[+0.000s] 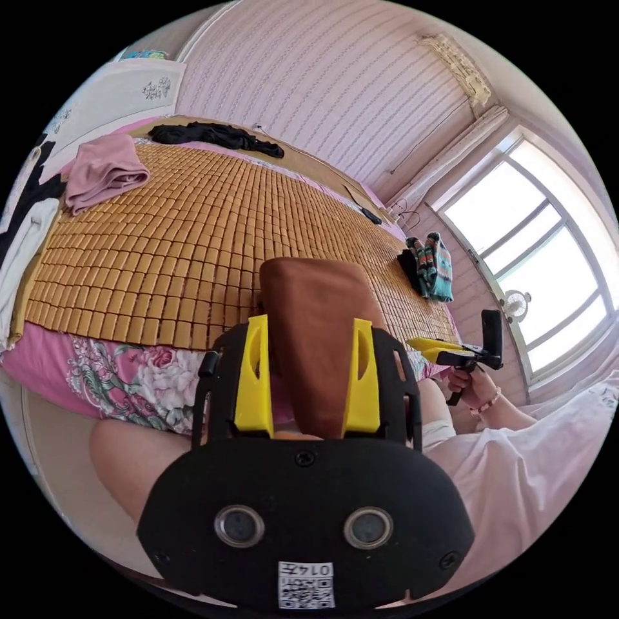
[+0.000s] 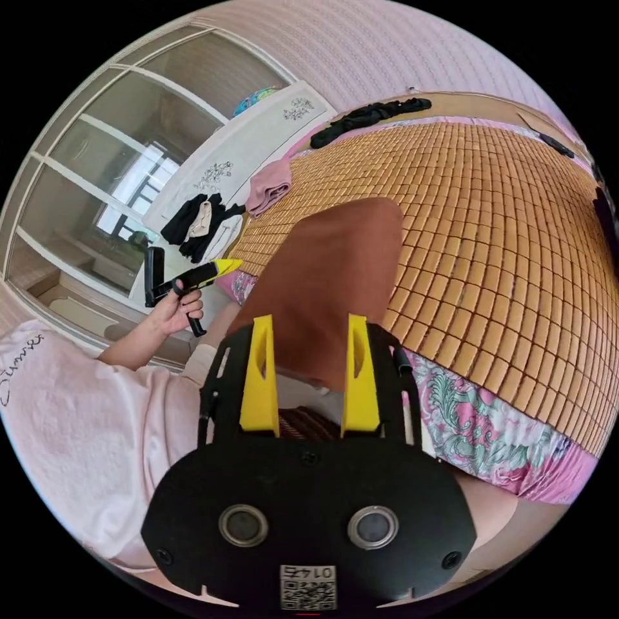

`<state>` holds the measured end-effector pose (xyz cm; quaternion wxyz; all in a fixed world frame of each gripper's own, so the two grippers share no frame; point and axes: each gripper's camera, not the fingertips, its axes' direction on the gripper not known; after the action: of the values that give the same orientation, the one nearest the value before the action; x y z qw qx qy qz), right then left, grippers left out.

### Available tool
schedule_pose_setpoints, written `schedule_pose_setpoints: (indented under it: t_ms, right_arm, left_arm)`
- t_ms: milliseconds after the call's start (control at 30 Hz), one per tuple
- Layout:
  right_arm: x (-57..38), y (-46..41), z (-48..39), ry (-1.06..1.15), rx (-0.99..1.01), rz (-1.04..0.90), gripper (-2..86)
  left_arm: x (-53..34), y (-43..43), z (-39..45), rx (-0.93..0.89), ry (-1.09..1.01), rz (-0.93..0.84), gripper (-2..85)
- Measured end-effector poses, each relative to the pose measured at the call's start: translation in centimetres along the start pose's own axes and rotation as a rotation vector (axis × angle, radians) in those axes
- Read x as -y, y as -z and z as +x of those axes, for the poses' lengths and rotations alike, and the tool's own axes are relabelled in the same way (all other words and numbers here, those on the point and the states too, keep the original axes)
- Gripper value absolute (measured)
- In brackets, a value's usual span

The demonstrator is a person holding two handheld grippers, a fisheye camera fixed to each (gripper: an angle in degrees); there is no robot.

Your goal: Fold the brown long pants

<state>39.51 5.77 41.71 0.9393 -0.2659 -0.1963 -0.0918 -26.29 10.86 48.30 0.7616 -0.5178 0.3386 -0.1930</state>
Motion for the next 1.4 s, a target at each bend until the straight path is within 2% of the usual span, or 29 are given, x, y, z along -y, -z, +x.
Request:
schedule_pose_setpoints:
  t_ms: [167, 267, 333, 400, 600, 700, 767, 833, 867, 933, 1000, 1067, 1133, 1267, 1367, 1400]
  right_arm:
    - [1.9, -1.6, 3.3, -0.081, 0.071, 0.025, 22.7]
    - [3.0, -3.5, 4.8, -0.122, 0.111, 0.015, 23.3]
    - [3.9, -5.8, 5.6, -0.141, 0.217, -0.090, 21.4]
    - [4.3, -5.7, 5.7, -0.161, 0.194, -0.076, 18.8]
    - [5.3, -6.7, 7.8, -0.399, 0.400, -0.099, 16.9]
    - [6.6, -7.3, 7.8, -0.437, 0.420, -0.191, 14.2]
    - [8.4, -6.9, 6.1, -0.333, 0.358, -0.239, 11.0]
    - [11.5, -6.3, 1.1, -0.063, 0.260, -0.264, 8.5]
    - [12.4, -6.3, -0.3, 0.005, 0.240, -0.285, 8.2]
    - [16.0, -7.1, -6.6, 0.287, 0.165, -0.386, 7.9]
    - [18.4, -8.3, -11.1, 0.471, 0.131, -0.457, 7.7]
    - [20.3, -9.5, -15.5, 0.640, 0.098, -0.508, 7.7]
    - [23.0, -10.6, -20.5, 0.798, 0.112, -0.513, 7.7]
    - [29.0, -11.5, -25.5, 0.855, 0.256, -0.408, 7.9]
    - [37.5, -13.6, -27.5, 0.711, 0.358, -0.305, 8.3]
    - [41.7, -15.4, -28.0, 0.581, 0.359, -0.285, 8.7]
  left_arm:
    - [-0.7, -4.6, -3.0, -0.070, 0.096, -0.135, 21.0]
    - [-1.3, -6.6, -3.8, -0.041, 0.109, -0.197, 20.7]
    - [-1.8, -7.0, -4.0, -0.055, 0.094, -0.152, 19.9]
    - [-2.1, -7.5, -4.1, -0.095, 0.114, -0.166, 19.0]
    - [-4.4, -9.1, -5.0, -0.205, 0.144, -0.168, 16.1]
    - [-5.4, -9.4, -5.3, -0.226, 0.148, -0.167, 14.4]
    - [-6.0, -9.3, -4.7, -0.192, 0.107, -0.153, 13.2]
    - [-7.4, -8.9, -4.3, -0.150, 0.088, -0.107, 10.7]
    - [-7.9, -8.8, -4.3, -0.147, 0.092, -0.094, 9.9]
    - [-9.8, -8.1, -4.5, -0.159, 0.117, -0.020, 7.2]
    - [-10.8, -7.8, -4.4, -0.141, 0.122, 0.025, 6.6]
    - [-11.6, -7.0, -4.6, -0.118, 0.149, 0.102, 6.3]
    - [-12.2, -4.5, -5.3, -0.073, 0.197, 0.254, 6.1]
    - [-10.5, 1.8, -6.0, 0.082, 0.155, 0.469, 6.1]
    - [-2.8, 7.8, -6.8, 0.301, 0.056, 0.470, 7.0]
    - [1.5, 10.1, -7.9, 0.367, 0.075, 0.439, 7.9]
